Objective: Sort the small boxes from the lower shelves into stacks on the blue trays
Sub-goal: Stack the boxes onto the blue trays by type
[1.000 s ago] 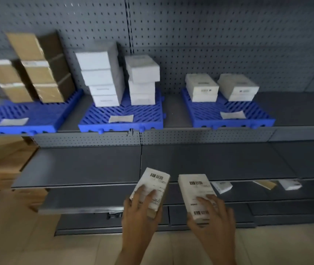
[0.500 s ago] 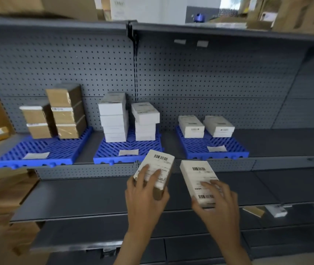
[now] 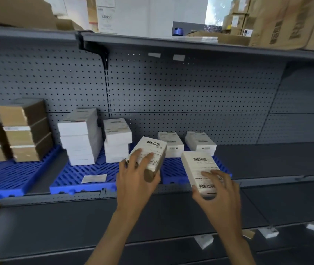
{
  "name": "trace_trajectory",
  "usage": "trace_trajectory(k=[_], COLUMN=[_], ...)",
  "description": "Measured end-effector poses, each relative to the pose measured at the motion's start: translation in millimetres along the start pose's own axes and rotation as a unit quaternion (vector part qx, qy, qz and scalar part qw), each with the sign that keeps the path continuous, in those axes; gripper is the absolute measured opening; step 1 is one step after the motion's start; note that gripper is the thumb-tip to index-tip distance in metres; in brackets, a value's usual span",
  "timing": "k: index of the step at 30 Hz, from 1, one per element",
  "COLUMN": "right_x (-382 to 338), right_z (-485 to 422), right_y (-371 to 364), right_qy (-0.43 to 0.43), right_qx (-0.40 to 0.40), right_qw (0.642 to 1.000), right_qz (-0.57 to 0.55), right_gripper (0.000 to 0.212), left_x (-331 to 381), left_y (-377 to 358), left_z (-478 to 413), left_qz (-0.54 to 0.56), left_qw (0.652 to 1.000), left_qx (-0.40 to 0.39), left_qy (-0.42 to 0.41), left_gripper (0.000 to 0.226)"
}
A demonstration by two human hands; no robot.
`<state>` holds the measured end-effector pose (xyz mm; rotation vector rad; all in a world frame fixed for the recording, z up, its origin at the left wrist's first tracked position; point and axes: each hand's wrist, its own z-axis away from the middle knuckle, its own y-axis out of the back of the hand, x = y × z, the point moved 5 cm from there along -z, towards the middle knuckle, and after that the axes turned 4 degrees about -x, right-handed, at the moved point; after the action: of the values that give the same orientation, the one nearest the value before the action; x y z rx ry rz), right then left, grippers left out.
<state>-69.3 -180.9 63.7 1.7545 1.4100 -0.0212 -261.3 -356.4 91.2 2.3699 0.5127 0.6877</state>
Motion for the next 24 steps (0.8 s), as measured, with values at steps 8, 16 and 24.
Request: trace_trajectory(k=[8, 16, 24], right_x=[76, 129, 154], right_z=[-100, -178, -216], right_y=[-25, -58, -89], right_qy=[0.023, 0.04, 0.052], right_qx=[-0.001, -0.024, -0.043], right_qw=[1.0, 0.999, 0.997], right_qz=[-0.02, -0.022, -0.036], right_gripper=[0.056, 0.057, 0.057], left_x=[38, 57, 54], left_y=[-77, -143, -177], left_z=[-87, -139, -158], left_qz=[-0.027, -0.071, -0.124], left_qw=[0.999, 0.996, 0.989], left_qx=[0.011, -0.001, -0.006], left_qy=[0.023, 0.063, 0.084], left_gripper=[0.056, 0.058, 0.059])
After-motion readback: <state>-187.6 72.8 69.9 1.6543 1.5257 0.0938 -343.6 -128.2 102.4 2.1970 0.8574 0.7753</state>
